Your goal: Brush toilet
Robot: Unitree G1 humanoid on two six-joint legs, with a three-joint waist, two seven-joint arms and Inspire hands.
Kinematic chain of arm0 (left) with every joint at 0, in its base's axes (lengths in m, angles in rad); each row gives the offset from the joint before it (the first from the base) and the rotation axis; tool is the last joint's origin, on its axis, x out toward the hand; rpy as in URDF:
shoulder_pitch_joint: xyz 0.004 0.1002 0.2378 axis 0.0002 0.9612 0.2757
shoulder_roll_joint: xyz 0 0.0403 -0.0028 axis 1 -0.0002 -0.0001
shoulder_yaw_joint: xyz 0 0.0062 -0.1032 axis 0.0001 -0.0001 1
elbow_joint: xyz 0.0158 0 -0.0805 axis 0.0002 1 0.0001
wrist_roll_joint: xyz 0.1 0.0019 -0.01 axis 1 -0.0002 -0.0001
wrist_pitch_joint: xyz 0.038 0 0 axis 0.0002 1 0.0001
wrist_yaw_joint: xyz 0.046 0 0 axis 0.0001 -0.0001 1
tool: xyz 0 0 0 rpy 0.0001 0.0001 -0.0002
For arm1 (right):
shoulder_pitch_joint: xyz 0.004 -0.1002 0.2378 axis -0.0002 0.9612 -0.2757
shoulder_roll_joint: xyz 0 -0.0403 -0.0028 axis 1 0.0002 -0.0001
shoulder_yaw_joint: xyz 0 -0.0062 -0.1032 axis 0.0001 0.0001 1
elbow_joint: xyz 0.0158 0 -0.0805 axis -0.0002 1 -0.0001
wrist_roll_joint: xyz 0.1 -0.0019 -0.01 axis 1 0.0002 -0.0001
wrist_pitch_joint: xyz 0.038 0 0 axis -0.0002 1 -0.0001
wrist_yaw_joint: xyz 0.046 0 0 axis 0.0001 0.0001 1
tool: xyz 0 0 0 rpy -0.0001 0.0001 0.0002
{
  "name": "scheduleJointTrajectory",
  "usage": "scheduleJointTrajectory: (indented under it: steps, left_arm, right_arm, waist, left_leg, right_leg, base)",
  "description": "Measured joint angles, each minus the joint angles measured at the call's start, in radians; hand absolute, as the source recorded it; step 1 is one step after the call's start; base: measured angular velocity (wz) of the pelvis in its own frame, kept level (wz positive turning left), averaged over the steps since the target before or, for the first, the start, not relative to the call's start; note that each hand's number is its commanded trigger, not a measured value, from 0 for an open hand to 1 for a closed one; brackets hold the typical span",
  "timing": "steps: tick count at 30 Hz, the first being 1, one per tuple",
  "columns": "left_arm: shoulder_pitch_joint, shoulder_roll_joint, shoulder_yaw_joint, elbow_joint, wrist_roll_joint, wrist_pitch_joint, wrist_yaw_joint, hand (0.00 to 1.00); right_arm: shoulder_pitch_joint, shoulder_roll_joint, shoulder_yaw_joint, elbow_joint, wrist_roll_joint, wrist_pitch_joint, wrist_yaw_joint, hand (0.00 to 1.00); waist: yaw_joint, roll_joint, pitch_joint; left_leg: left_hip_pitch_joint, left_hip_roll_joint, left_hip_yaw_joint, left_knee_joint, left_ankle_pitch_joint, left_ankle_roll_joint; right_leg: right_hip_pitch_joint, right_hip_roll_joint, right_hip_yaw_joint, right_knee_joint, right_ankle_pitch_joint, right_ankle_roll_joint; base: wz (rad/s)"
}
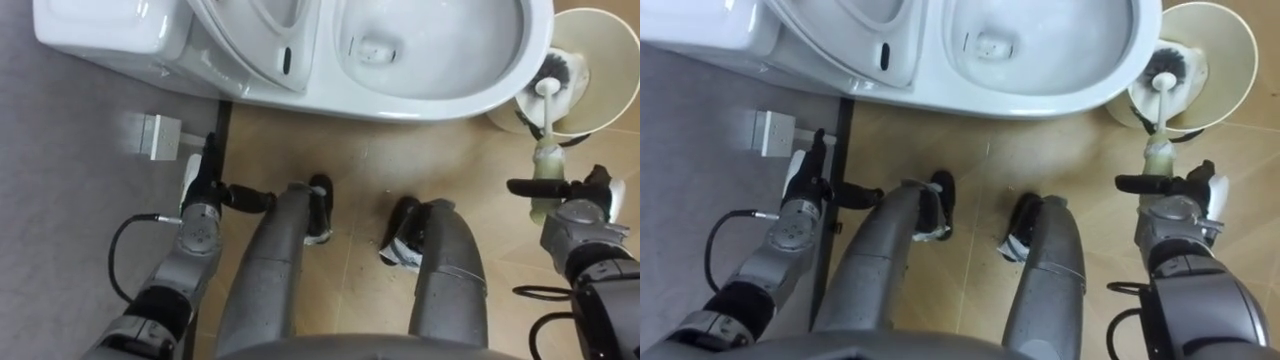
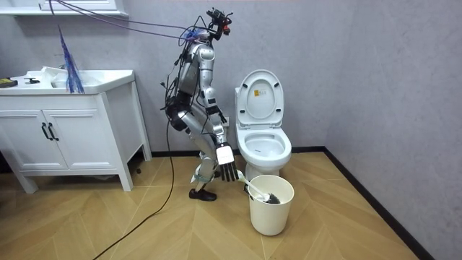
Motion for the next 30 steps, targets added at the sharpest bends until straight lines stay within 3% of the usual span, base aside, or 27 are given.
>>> scheduleJointTrajectory:
  steps: [2,9,21,23,24,30]
  left_arm:
    - [0.002,0.02,-0.018,-0.018,0.0,0.0,0.0,0.0]
    - [0.004,0.035,-0.019,-0.036,0.001,0.0,-0.006,0.0]
    - [0.022,0.059,-0.019,-0.065,-0.004,0.015,-0.011,0.0]
    - [0.024,0.06,-0.019,-0.065,-0.011,0.015,-0.006,0.0]
    - [0.025,0.06,-0.02,-0.065,-0.013,0.015,-0.005,0.0]
    - [0.034,0.06,-0.025,-0.105,-0.025,0.015,0.0,0.0]
  right_arm:
    - [-0.013,-0.002,0.022,0.02,0.001,0.0,0.003,0.0]
    - [-0.021,-0.008,0.099,0.065,0.01,0.001,0.04,0.0]
    - [-0.025,-0.02,0.142,0.076,0.018,0.023,0.095,0.0]
    - [-0.027,-0.026,0.153,0.075,0.019,0.022,0.101,0.82]
    - [-0.028,-0.029,0.158,0.075,0.018,0.022,0.101,1.0]
    - [-0.045,-0.042,0.165,0.077,0.02,0.022,0.098,1.0]
  waist:
    - [0.0,0.0,0.0]
    - [0.005,-0.002,0.0003]
    - [0.008,-0.008,0.0002]
    - [0.01,-0.011,0.0006]
    - [0.01,-0.011,0.0008]
    - [0.022,-0.011,0.0008]
  left_leg:
    - [-0.007,0.0,0.0,0.006,0.0,0.0]
    - [-0.024,-0.003,-0.001,0.017,-0.001,0.002]
    - [-0.085,-0.02,0.001,0.074,-0.016,0.003]
    - [-0.098,-0.017,0.005,0.09,-0.021,0.004]
    - [-0.101,-0.017,0.006,0.093,-0.023,0.005]
    - [-0.142,-0.015,0.01,0.168,-0.053,0.011]
  right_leg:
    - [-0.008,0.0,0.001,0.005,0.0,0.0]
    - [-0.023,-0.005,0.0,0.02,-0.006,0.001]
    - [-0.088,-0.035,0.007,0.097,-0.037,-0.004]
    - [-0.103,-0.034,0.011,0.111,-0.041,-0.004]
    - [-0.107,-0.034,0.014,0.115,-0.041,-0.003]
    - [-0.145,-0.038,0.027,0.185,-0.07,-0.002]
  base:
    - [0.0]
    - [0.0]
    - [0.04]
    - [-0.02]
    - [-0.04]
    - [-0.01]
